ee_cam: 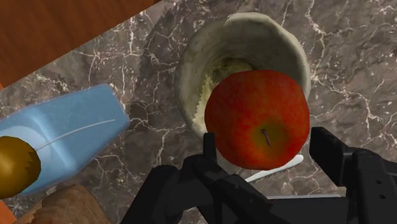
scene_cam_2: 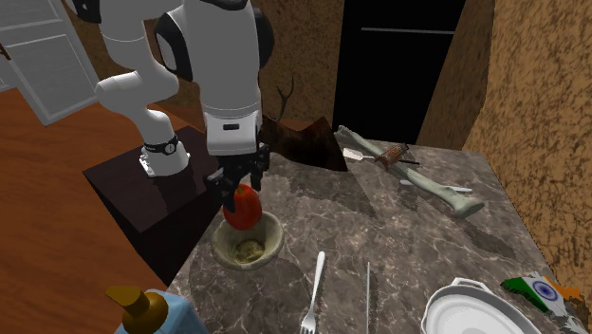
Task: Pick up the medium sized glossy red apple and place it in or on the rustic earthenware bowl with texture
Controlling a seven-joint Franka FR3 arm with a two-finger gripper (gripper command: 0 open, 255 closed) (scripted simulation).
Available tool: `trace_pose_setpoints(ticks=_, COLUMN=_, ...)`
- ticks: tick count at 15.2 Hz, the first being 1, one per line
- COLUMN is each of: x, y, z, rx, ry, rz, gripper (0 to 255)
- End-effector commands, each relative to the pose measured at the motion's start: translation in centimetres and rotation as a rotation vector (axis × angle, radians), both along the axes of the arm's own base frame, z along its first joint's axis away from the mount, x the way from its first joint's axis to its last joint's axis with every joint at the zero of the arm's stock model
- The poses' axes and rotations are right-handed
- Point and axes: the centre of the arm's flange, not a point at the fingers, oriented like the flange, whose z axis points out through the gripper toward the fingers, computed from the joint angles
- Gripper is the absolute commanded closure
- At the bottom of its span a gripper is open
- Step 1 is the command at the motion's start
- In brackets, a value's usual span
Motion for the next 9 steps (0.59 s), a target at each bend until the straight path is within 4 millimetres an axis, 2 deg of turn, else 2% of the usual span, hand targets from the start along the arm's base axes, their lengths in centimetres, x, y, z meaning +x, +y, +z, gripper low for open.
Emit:
trace_pose_setpoints(ticks=1, x=0.0, y=0.0, z=-1.1, rx=0.0, ry=-0.001, rz=0.0, gripper=255)
trace_pose_setpoints(ticks=8, x=0.0, y=0.0, z=-5.0, rx=0.0, ry=-0.001, rz=0.0, gripper=255)
trace_pose_setpoints(ticks=9, x=0.0, y=0.0, z=-5.0, rx=0.0, ry=-0.001, rz=0.0, gripper=255)
